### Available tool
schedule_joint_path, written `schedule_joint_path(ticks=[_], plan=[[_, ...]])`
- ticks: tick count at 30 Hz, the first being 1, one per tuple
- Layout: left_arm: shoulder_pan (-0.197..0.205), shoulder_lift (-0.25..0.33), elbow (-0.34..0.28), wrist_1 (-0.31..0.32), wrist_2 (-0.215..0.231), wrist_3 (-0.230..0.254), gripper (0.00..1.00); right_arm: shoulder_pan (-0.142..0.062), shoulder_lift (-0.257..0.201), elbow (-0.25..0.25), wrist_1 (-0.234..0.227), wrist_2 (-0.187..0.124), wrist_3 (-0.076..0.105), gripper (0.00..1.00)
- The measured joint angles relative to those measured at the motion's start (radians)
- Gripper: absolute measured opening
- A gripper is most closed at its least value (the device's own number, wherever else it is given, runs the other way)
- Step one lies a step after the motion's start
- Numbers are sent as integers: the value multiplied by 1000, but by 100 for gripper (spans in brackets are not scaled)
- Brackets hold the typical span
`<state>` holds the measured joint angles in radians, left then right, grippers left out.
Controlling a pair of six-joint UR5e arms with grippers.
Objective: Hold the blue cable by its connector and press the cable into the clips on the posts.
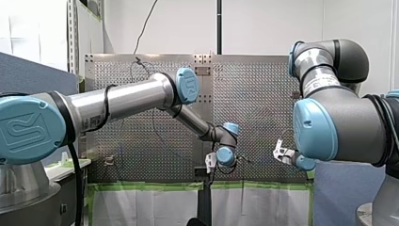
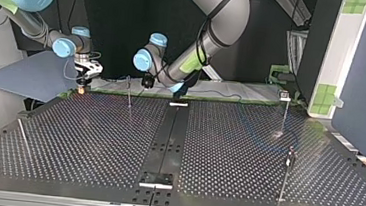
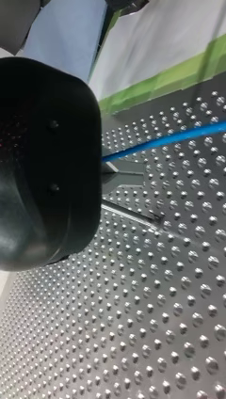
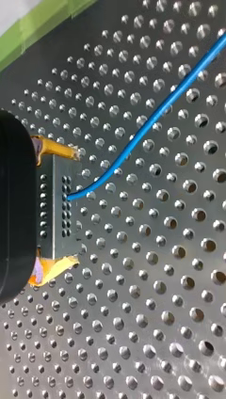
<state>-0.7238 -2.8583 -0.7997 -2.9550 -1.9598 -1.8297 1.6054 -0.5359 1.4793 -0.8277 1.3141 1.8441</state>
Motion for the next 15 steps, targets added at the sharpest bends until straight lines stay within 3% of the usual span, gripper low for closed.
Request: schedule_joint_path(ticks=[15], plan=[[41, 0, 16, -14, 10, 7, 0, 1, 1, -27, -12, 1, 32, 0]])
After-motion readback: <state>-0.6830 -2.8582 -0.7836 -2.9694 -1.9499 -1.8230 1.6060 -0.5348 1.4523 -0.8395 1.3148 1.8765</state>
